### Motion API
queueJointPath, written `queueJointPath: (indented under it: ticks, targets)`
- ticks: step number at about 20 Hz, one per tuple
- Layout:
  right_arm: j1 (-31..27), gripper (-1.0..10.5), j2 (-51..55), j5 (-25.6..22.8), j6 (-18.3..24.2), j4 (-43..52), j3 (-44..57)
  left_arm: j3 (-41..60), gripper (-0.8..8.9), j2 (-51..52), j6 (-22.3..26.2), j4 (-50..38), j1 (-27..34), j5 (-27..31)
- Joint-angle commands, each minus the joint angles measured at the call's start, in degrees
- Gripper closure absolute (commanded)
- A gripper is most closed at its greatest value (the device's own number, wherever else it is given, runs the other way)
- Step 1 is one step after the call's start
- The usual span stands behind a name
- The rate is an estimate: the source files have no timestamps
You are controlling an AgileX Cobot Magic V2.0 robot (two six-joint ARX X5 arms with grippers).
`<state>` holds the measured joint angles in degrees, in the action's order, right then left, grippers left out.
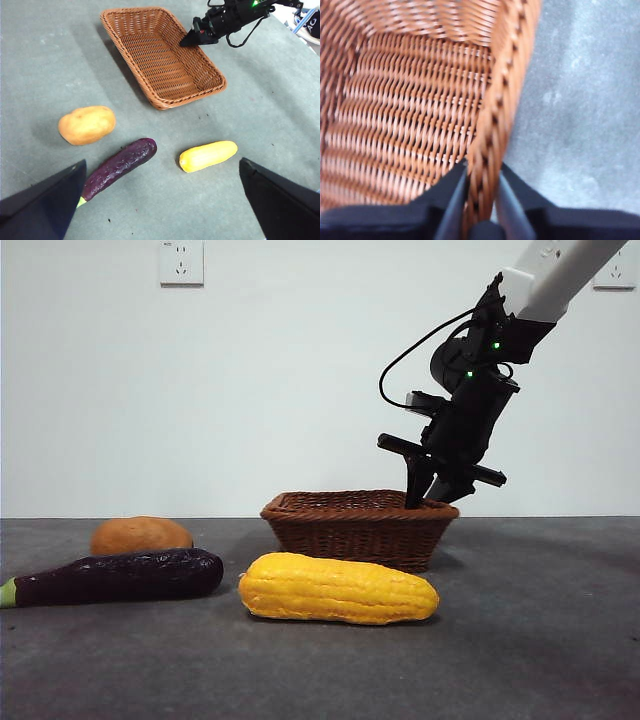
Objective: Help me put the vegetables on the table into the basket
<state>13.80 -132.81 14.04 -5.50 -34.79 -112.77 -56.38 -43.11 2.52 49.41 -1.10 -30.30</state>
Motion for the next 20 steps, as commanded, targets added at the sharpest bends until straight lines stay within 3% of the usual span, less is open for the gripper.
queueJointPath:
  ticks: [1, 4, 9, 20]
  targets:
    - [0.13, 9.6, -1.33, 0.04, 0.57, 0.70, -0.11, 0.02, 1.80, -0.42, 0.57, 0.28, -0.11, -0.13]
    - [0.11, 9.6, -0.94, 0.13, -1.97, 2.10, -0.46, 0.02, 1.80, -1.29, 0.72, 0.24, -0.11, -0.13]
    - [0.00, 9.6, 7.67, 0.90, -1.86, -0.90, -0.68, 0.02, 1.80, -1.68, 2.21, 0.26, -0.11, -0.13]
    - [-0.42, 9.6, 35.47, -1.31, 3.87, -25.09, -0.66, 0.02, 1.80, -1.92, 5.51, 0.22, -3.02, -0.13]
